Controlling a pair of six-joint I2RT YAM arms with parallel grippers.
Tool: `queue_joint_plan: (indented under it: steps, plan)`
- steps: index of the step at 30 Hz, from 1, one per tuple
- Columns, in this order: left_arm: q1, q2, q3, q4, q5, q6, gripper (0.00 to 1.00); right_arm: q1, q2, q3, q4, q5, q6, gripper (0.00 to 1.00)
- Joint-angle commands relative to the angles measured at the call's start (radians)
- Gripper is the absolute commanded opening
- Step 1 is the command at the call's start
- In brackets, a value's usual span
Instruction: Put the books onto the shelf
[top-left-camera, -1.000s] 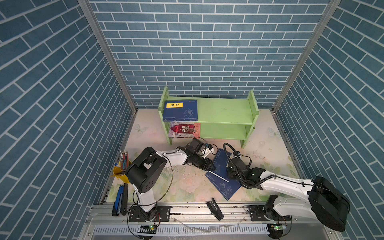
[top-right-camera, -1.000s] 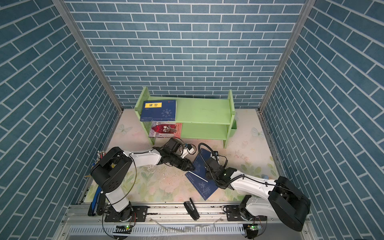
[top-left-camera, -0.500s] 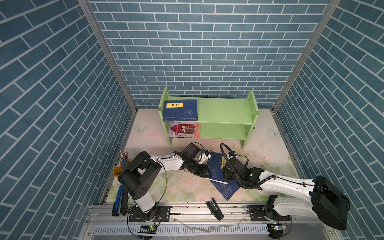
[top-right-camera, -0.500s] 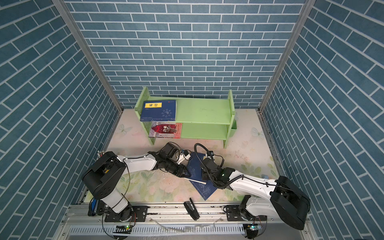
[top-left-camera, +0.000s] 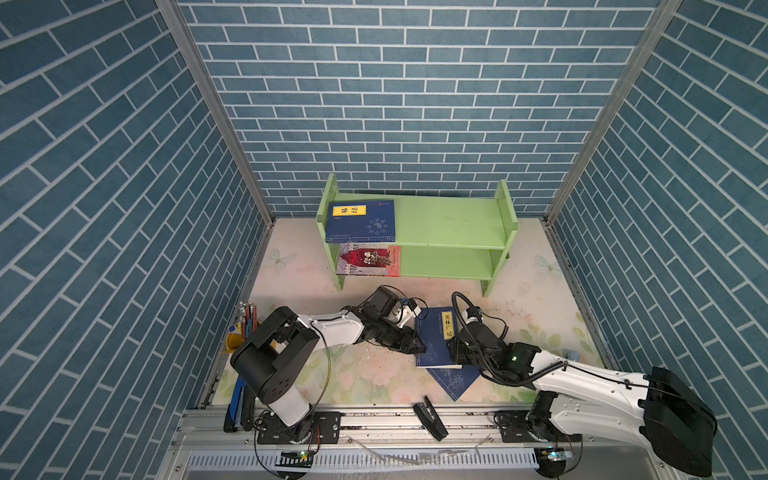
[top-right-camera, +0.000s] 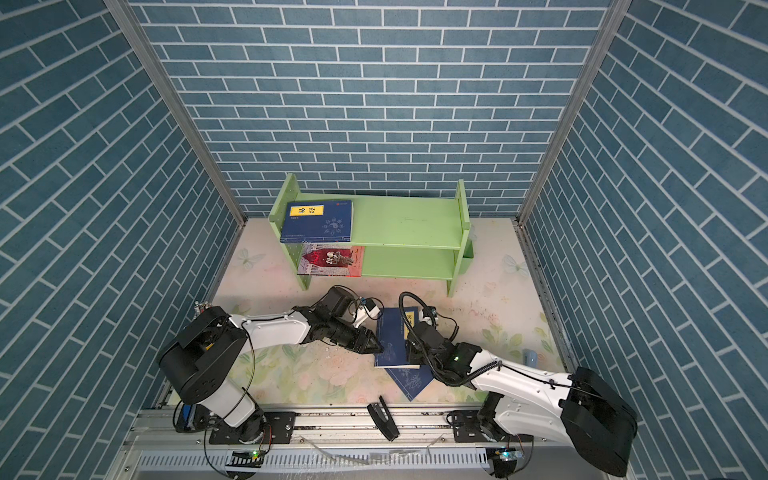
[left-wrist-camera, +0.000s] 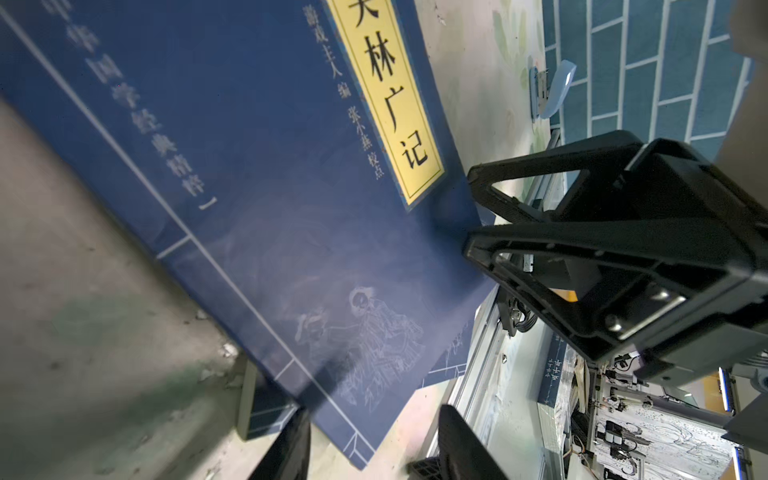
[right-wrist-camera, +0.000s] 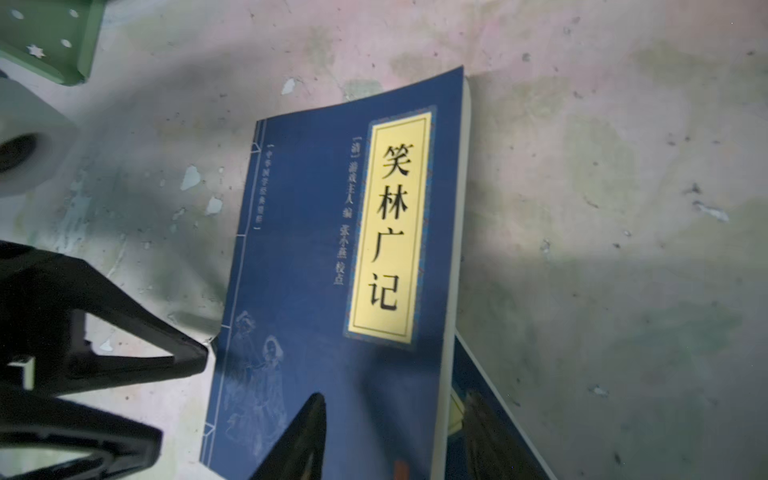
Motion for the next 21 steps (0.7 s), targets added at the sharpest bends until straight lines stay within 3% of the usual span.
queue_joint_plan:
  steps: [1,11,21]
  plan:
    - [0.007,0.011,0.042,-0.054,-0.058,0.051,0.52,0.005,-0.004,0.011,-0.073,0.036,0.054,0.57]
    - [0.059,0.018,0.109,-0.082,-0.136,0.081,0.52,0.003,-0.068,-0.025,0.021,0.056,0.038,0.59]
    - [0.068,0.141,0.152,-0.070,-0.111,0.070,0.50,-0.011,0.034,-0.015,0.046,-0.010,0.036,0.55]
